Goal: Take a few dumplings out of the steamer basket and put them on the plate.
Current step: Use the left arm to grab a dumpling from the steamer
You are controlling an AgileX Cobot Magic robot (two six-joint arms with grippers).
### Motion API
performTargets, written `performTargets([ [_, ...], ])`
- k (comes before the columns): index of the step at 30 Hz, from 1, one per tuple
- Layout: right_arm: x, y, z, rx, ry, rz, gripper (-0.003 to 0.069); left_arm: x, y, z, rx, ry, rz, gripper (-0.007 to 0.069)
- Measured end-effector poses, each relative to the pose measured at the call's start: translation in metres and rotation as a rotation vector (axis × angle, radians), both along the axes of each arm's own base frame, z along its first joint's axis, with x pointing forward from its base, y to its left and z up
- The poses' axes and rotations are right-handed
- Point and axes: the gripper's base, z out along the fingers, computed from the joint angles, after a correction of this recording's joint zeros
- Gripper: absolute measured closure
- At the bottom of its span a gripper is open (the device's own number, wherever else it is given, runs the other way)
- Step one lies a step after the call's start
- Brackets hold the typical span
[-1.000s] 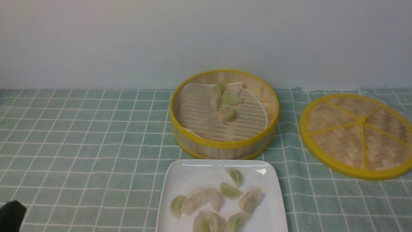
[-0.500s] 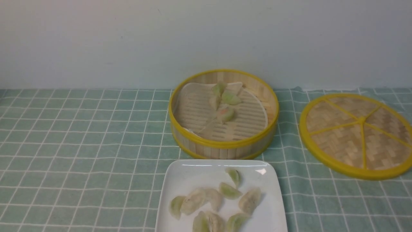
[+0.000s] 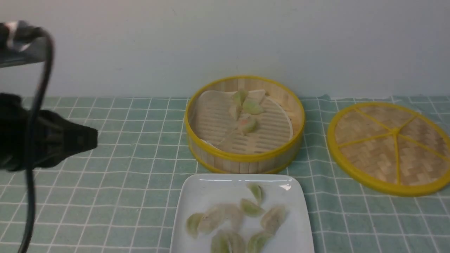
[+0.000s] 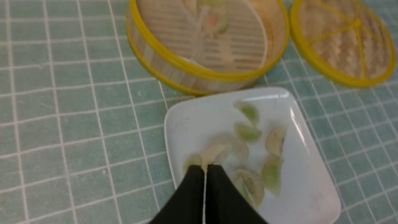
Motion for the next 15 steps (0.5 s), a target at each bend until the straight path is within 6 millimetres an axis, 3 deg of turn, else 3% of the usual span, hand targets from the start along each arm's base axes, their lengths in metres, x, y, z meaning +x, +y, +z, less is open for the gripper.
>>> performTargets([
  [3, 0.019, 0.002, -0.001, -0.032, 0.092, 0.042, 0.0672, 0.049, -0.017, -0.011, 0.045, 0.109, -0.112, 0.0631],
  [5, 0.023, 0.002, -0.003, -0.035, 0.108, 0.049, 0.0672, 0.06, -0.024, -0.015, 0.064, 0.128, -0.141, 0.0631],
  [6, 0.028, 0.002, -0.006, -0.042, 0.136, 0.057, 0.0672, 0.082, -0.048, -0.023, 0.108, 0.151, -0.221, 0.0631],
  [9, 0.031, 0.002, -0.008, -0.052, 0.146, 0.068, 0.0672, 0.108, -0.087, -0.028, 0.162, 0.156, -0.295, 0.0631],
  [10, 0.031, 0.002, -0.008, -0.052, 0.146, 0.068, 0.0672, 0.11, -0.088, -0.032, 0.167, 0.167, -0.293, 0.0631],
  [13, 0.032, 0.002, -0.007, -0.068, 0.14, 0.074, 0.0672, 0.14, -0.127, -0.044, 0.223, 0.184, -0.334, 0.0631],
  [15, 0.032, 0.002, -0.007, -0.069, 0.139, 0.074, 0.0672, 0.15, -0.138, -0.044, 0.242, 0.175, -0.345, 0.0631],
])
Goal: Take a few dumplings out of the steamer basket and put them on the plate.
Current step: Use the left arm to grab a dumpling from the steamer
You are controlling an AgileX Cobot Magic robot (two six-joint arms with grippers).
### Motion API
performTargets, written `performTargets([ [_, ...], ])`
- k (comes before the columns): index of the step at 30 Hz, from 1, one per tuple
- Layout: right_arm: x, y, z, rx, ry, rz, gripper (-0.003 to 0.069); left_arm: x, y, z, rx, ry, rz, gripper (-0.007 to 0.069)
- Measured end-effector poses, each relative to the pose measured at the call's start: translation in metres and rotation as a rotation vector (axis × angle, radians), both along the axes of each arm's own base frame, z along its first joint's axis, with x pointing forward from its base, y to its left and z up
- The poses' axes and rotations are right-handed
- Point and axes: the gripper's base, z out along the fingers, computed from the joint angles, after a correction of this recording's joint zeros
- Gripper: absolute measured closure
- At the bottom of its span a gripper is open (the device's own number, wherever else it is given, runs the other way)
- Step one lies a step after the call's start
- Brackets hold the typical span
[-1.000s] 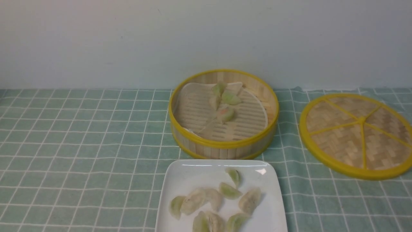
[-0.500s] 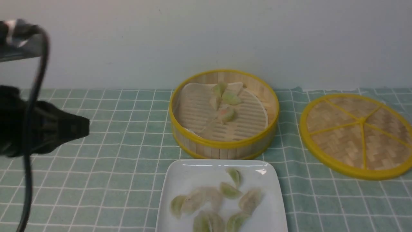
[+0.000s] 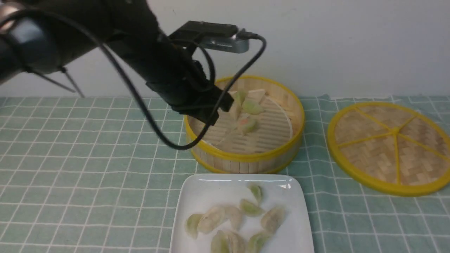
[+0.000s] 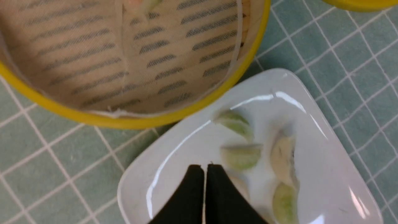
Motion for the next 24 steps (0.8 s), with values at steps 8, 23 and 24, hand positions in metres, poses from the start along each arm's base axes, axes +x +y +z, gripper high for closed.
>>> performTargets([
  [8, 0.0, -0.002, -0.001, -0.023, -0.001, -0.003, 0.0672, 0.064, -0.05, -0.036, 0.112, 0.011, -0.083, 0.0631],
  [23, 0.0, -0.003, -0.001, -0.042, -0.004, -0.003, 0.0672, 0.117, -0.072, -0.111, 0.237, -0.068, -0.126, 0.0305],
  [24, 0.0, -0.003, -0.001, -0.043, -0.005, -0.003, 0.0672, 0.119, -0.071, -0.118, 0.26, -0.069, -0.126, 0.0246],
])
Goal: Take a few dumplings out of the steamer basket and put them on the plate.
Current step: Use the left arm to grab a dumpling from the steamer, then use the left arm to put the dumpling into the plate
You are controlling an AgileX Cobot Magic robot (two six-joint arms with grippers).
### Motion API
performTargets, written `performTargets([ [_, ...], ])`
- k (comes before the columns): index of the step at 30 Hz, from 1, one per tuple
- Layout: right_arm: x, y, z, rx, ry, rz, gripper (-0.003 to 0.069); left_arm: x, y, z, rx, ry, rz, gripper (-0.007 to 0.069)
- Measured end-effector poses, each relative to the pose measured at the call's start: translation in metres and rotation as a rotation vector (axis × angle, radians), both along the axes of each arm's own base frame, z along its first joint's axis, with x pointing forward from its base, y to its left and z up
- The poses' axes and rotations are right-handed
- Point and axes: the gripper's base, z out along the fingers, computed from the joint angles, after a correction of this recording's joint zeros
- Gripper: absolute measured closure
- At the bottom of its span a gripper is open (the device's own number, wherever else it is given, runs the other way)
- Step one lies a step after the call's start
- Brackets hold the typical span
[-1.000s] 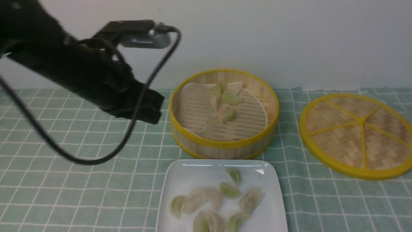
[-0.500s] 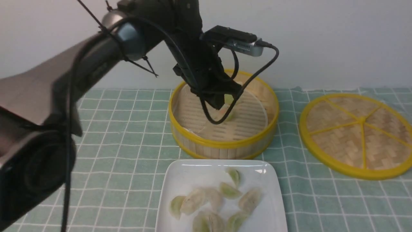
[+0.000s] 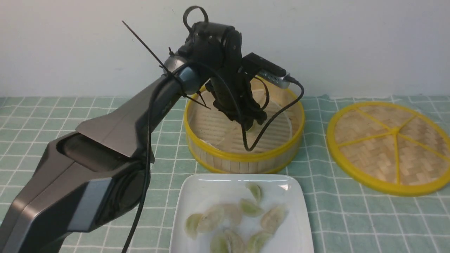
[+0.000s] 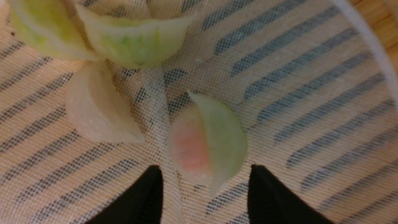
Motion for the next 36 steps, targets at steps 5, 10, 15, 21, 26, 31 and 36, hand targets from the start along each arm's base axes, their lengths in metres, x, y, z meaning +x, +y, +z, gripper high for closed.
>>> performTargets([
  [5, 0.0, 0.0, 0.0, -0.002, -0.002, -0.001, 0.0672, 0.002, -0.001, -0.013, 0.03, -0.003, -0.03, 0.0176],
  [10, 0.001, 0.0, 0.001, -0.001, -0.011, -0.003, 0.0672, 0.0, -0.009, -0.02, 0.057, -0.013, -0.058, 0.026],
  [15, 0.001, 0.0, 0.001, -0.002, -0.014, -0.004, 0.0672, -0.004, -0.02, -0.018, 0.074, -0.049, -0.085, 0.0351],
  [21, 0.001, 0.0, 0.001, -0.002, -0.013, -0.004, 0.0672, -0.008, -0.026, -0.016, 0.069, -0.051, -0.089, 0.0351],
  [26, -0.001, 0.0, -0.001, -0.004, 0.009, 0.002, 0.0672, -0.009, -0.025, 0.011, 0.052, -0.089, -0.079, 0.0351],
  [31, -0.001, 0.0, -0.001, -0.004, 0.01, 0.002, 0.0672, -0.019, -0.021, 0.063, -0.028, -0.152, -0.06, 0.0351],
  [36, -0.001, 0.0, -0.001, -0.004, 0.01, 0.002, 0.0672, -0.044, -0.013, 0.114, -0.12, -0.147, -0.037, 0.0351],
])
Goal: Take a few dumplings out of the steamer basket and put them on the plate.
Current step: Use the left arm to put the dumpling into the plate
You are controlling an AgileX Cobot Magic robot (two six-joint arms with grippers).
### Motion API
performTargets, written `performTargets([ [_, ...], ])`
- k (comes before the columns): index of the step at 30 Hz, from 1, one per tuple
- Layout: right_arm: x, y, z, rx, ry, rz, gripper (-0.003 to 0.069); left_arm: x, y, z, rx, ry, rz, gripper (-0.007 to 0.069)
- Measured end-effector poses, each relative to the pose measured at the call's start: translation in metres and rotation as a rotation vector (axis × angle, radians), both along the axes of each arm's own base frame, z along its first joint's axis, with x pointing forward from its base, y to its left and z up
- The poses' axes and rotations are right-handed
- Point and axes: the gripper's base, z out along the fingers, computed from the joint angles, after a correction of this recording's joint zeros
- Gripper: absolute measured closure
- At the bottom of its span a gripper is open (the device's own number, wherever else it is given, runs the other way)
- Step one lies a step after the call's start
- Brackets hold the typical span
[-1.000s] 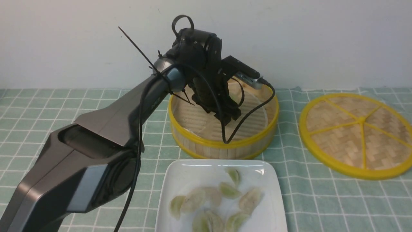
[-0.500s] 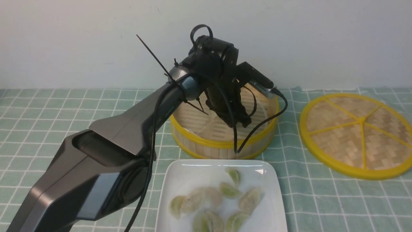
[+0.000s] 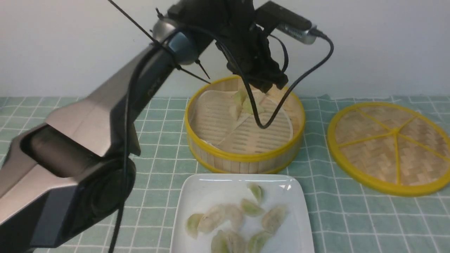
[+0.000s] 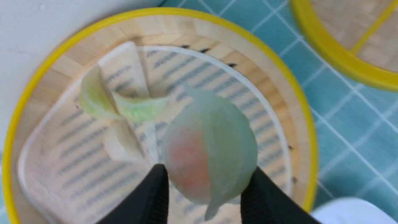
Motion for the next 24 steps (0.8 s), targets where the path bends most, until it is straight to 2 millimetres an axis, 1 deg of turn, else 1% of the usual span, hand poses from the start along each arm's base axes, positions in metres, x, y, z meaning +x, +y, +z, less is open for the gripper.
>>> performTargets([
  [1, 0.0, 0.0, 0.0, 0.0, 0.001, 0.0, 0.0672, -0.006, 0.003, 0.002, 0.005, 0.025, 0.003, 0.0351],
  [3, 0.0, 0.0, 0.0, 0.0, 0.001, 0.0, 0.0672, -0.011, 0.006, 0.004, 0.012, 0.04, 0.005, 0.0351],
  [4, 0.0, 0.0, 0.0, 0.0, 0.003, 0.001, 0.0672, -0.021, 0.012, -0.004, 0.044, 0.095, 0.007, 0.0351],
  [7, 0.0, 0.0, 0.0, 0.0, 0.005, 0.001, 0.0672, -0.041, 0.024, -0.017, 0.093, 0.186, 0.01, 0.0351],
  [8, 0.0, 0.0, 0.0, 0.0, 0.005, 0.001, 0.0672, -0.042, 0.024, -0.018, 0.096, 0.193, 0.009, 0.0351],
  [9, 0.0, 0.0, 0.0, 0.0, 0.005, 0.001, 0.0672, -0.048, 0.027, -0.024, 0.107, 0.228, 0.01, 0.0351],
  [11, 0.0, 0.0, 0.0, 0.001, 0.004, 0.001, 0.0672, -0.066, 0.034, -0.033, 0.108, 0.307, 0.008, 0.0351],
  [13, 0.0, 0.0, 0.0, 0.001, 0.004, 0.001, 0.0672, -0.082, 0.039, -0.047, 0.113, 0.391, -0.001, 0.0351],
  [14, 0.0, 0.0, 0.0, 0.001, 0.004, 0.001, 0.0672, -0.088, 0.039, -0.047, 0.109, 0.405, -0.011, 0.0351],
  [16, 0.0, 0.0, 0.0, 0.001, 0.004, 0.001, 0.0672, -0.102, 0.04, -0.061, 0.127, 0.462, -0.028, 0.0351],
  [18, 0.0, 0.0, 0.0, 0.001, 0.004, 0.001, 0.0672, -0.112, 0.039, -0.068, 0.147, 0.492, -0.044, 0.0351],
  [20, 0.0, 0.0, 0.0, 0.001, 0.004, 0.001, 0.0672, -0.125, 0.034, -0.082, 0.181, 0.53, -0.071, 0.0351],
  [22, 0.0, 0.0, 0.0, 0.001, 0.004, 0.001, 0.0672, -0.13, 0.028, -0.09, 0.198, 0.546, -0.088, 0.0351],
  [24, 0.0, 0.0, 0.0, 0.001, 0.004, 0.001, 0.0672, -0.129, 0.024, -0.097, 0.201, 0.546, -0.091, 0.0352],
])
